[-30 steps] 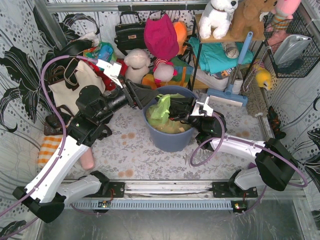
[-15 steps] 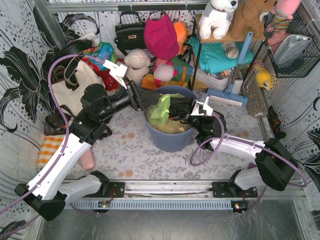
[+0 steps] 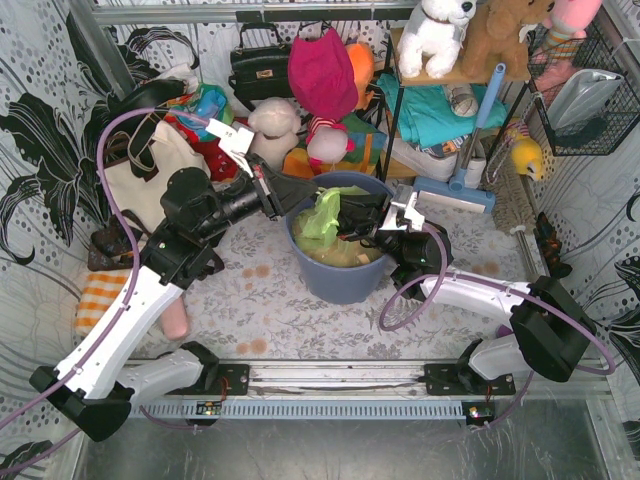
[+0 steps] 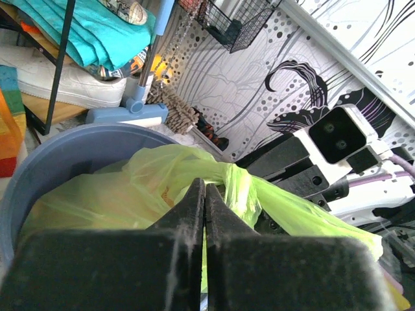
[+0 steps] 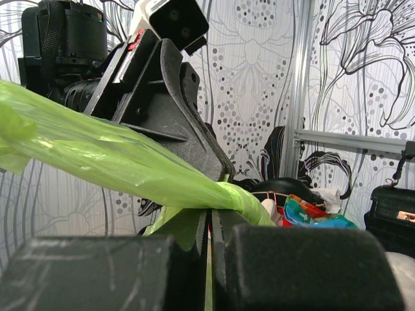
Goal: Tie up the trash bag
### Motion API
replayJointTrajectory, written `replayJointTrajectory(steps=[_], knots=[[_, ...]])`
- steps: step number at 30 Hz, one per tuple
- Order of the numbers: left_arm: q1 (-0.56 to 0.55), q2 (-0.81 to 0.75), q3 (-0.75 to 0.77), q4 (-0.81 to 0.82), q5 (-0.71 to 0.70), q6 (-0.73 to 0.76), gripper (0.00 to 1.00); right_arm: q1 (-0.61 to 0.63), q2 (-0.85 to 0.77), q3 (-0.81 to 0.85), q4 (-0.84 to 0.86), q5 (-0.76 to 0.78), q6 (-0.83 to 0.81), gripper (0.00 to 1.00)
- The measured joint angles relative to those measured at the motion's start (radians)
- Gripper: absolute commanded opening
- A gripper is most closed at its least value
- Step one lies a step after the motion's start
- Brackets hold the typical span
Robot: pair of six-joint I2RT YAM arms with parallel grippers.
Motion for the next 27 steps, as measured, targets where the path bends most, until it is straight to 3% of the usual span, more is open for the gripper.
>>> replayJointTrajectory(steps=[3, 6, 9, 14, 15, 18, 22, 23, 27], knots=[[0.000, -0.001, -0.006, 0.013, 0.005, -0.001, 0.00, -0.001, 0.000, 0.000, -0.001, 0.002, 0.000, 0.00], [0.000, -0.006, -0.013, 0.022, 0.006, -0.001, 0.00, -0.001, 0.000, 0.000, -0.002, 0.003, 0.000, 0.13], [0.000, -0.015, -0.016, 0.023, 0.003, 0.000, 0.00, -0.001, 0.000, 0.000, -0.002, 0.005, -0.003, 0.18], [0.000, -0.033, -0.016, 0.023, -0.008, 0.010, 0.00, -0.001, 0.000, 0.000, -0.002, 0.011, -0.003, 0.20], [0.000, -0.034, -0.015, 0.023, -0.008, 0.013, 0.00, -0.001, 0.000, 0.000, -0.002, 0.012, -0.003, 0.18], [0.000, -0.035, -0.015, 0.023, -0.008, 0.018, 0.00, -0.001, 0.000, 0.000, -0.002, 0.014, -0.003, 0.00], [0.000, -0.035, -0.015, 0.023, -0.008, 0.019, 0.00, -0.001, -0.001, 0.000, -0.002, 0.014, -0.007, 0.00], [0.000, -0.035, -0.015, 0.022, -0.009, 0.019, 0.04, -0.001, -0.001, 0.000, -0.002, 0.014, -0.007, 0.00], [0.000, -0.030, -0.008, 0.003, -0.021, 0.022, 0.43, -0.001, -0.001, 0.000, -0.002, 0.014, -0.007, 0.00]])
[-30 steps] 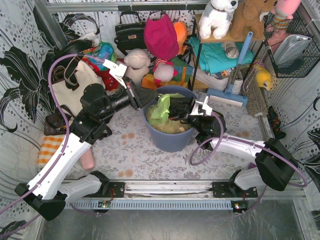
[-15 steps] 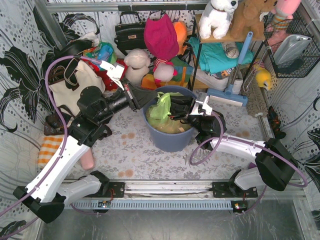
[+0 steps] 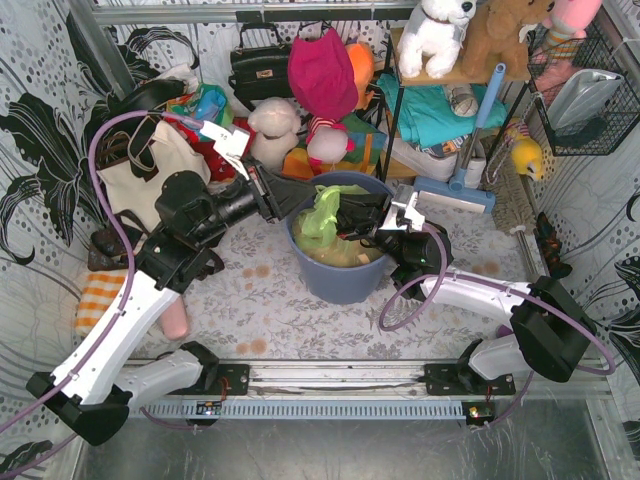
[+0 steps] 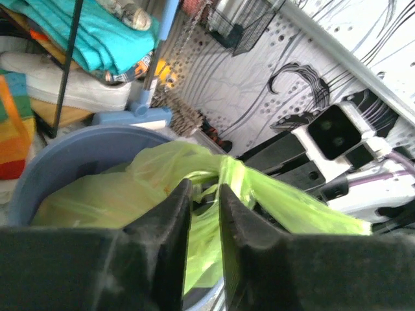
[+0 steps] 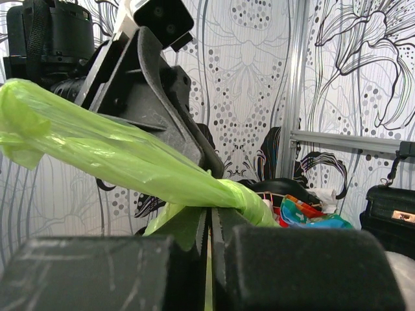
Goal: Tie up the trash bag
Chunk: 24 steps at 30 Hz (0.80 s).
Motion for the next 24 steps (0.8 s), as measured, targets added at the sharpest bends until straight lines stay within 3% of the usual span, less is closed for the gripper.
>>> replayJointTrajectory(steps=[4, 8, 18, 24], knots=[[0.000, 0.011, 0.004, -0.023, -0.012, -0.004, 0.54, 0.000, 0.000, 0.000, 0.000, 0.000, 0.000, 0.00], [0.000, 0.031, 0.004, -0.027, -0.013, -0.007, 0.53, 0.000, 0.000, 0.000, 0.000, 0.000, 0.000, 0.00], [0.000, 0.042, 0.012, -0.014, -0.008, -0.027, 0.00, -0.001, 0.000, 0.000, -0.019, -0.001, 0.000, 0.00], [0.000, 0.042, 0.014, -0.011, -0.007, -0.029, 0.00, -0.001, 0.000, 0.000, -0.019, -0.001, 0.000, 0.00]])
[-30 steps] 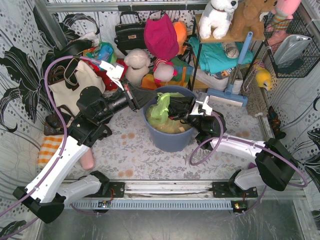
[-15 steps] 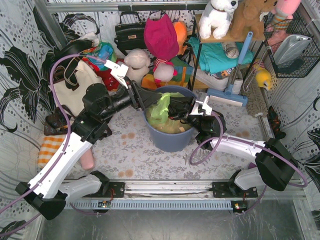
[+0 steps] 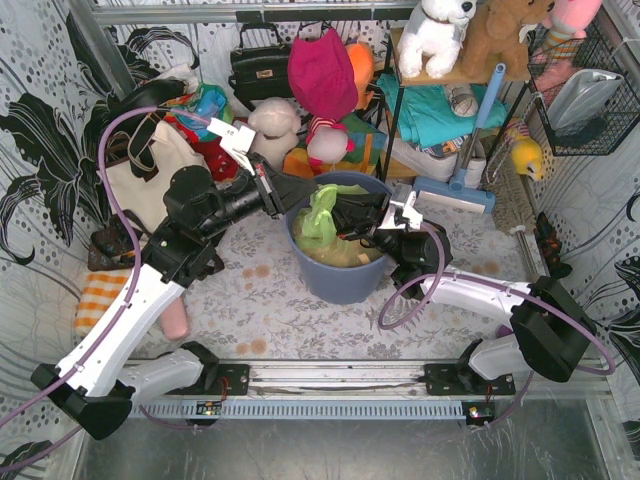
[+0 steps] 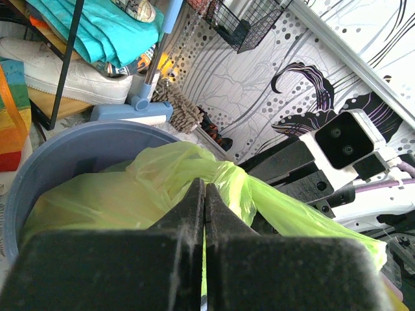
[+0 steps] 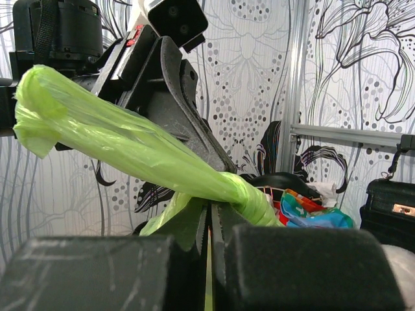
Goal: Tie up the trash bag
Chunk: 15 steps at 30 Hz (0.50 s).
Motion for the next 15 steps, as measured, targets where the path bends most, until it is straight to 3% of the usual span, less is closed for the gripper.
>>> replayJointTrajectory(steps=[8, 10, 15], knots=[[0.000, -0.034, 0.000, -0.008, -0.034, 0.010, 0.00, 0.000, -0.008, 0.000, 0.001, 0.001, 0.000, 0.08], [0.000, -0.048, 0.002, -0.008, -0.047, 0.014, 0.00, 0.000, -0.011, 0.000, 0.002, 0.001, 0.000, 0.00], [0.000, -0.060, 0.022, -0.009, -0.060, 0.025, 0.00, 0.000, -0.012, 0.000, 0.001, 0.000, -0.004, 0.00]])
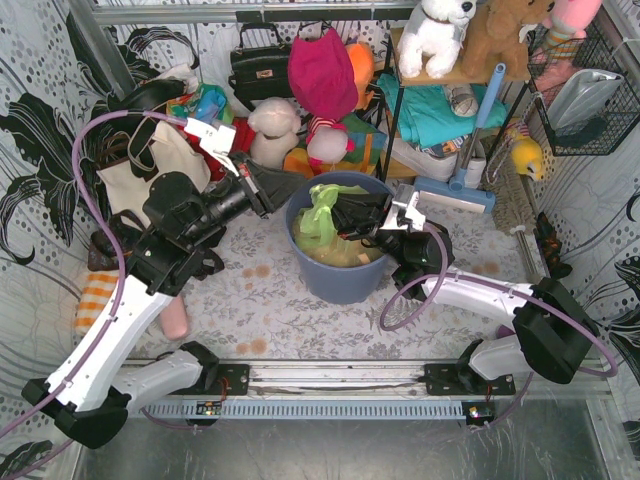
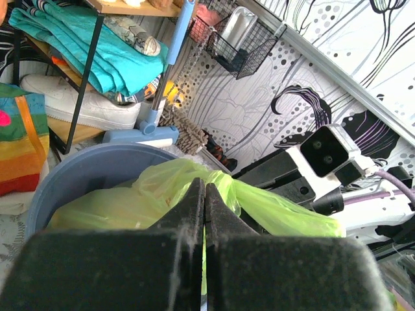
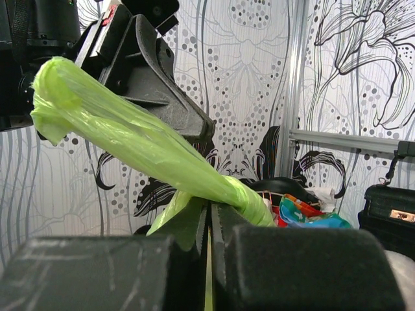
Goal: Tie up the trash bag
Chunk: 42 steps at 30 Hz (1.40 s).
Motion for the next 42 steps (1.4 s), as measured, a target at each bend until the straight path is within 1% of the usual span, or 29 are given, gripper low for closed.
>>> replayJointTrajectory(steps=[1, 4, 6, 9, 13, 18, 24, 31, 36, 40, 42], knots=[[0.000, 0.000, 0.003, 0.000, 0.000, 0.000, 0.00, 0.000, 0.000, 0.000, 0.000, 0.000, 0.000, 0.00], [0.000, 0.009, 0.016, -0.015, -0.010, 0.000, 0.07, 0.000, 0.000, 0.000, 0.008, 0.001, 0.000, 0.00], [0.000, 0.013, 0.014, -0.032, -0.025, -0.003, 0.09, 0.000, 0.001, 0.000, 0.023, 0.004, 0.001, 0.00], [0.000, 0.006, -0.022, -0.040, -0.043, -0.017, 0.10, 0.000, 0.018, 0.000, 0.061, 0.020, 0.013, 0.00], [0.000, -0.007, -0.097, -0.044, -0.048, -0.046, 0.09, 0.000, 0.050, 0.019, 0.078, 0.034, 0.038, 0.00], [-0.016, 0.000, -0.158, -0.020, -0.005, -0.095, 0.07, 0.000, 0.076, 0.048, 0.079, 0.042, 0.050, 0.00], [-0.108, 0.029, -0.179, 0.037, 0.041, -0.116, 0.04, 0.000, 0.082, 0.052, 0.082, 0.043, 0.061, 0.00], [-0.195, 0.071, -0.179, -0.004, 0.043, -0.059, 0.04, 0.000, 0.082, 0.054, 0.093, 0.046, 0.061, 0.00], [-0.213, 0.047, -0.179, -0.062, -0.003, -0.020, 0.15, 0.000, 0.082, 0.054, 0.092, 0.046, 0.061, 0.00], [-0.217, -0.021, -0.177, -0.120, -0.111, 0.006, 0.22, 0.000, 0.082, 0.054, 0.092, 0.046, 0.061, 0.00], [-0.217, -0.067, -0.177, -0.131, -0.172, 0.014, 0.22, 0.000, 0.082, 0.054, 0.092, 0.046, 0.061, 0.00]])
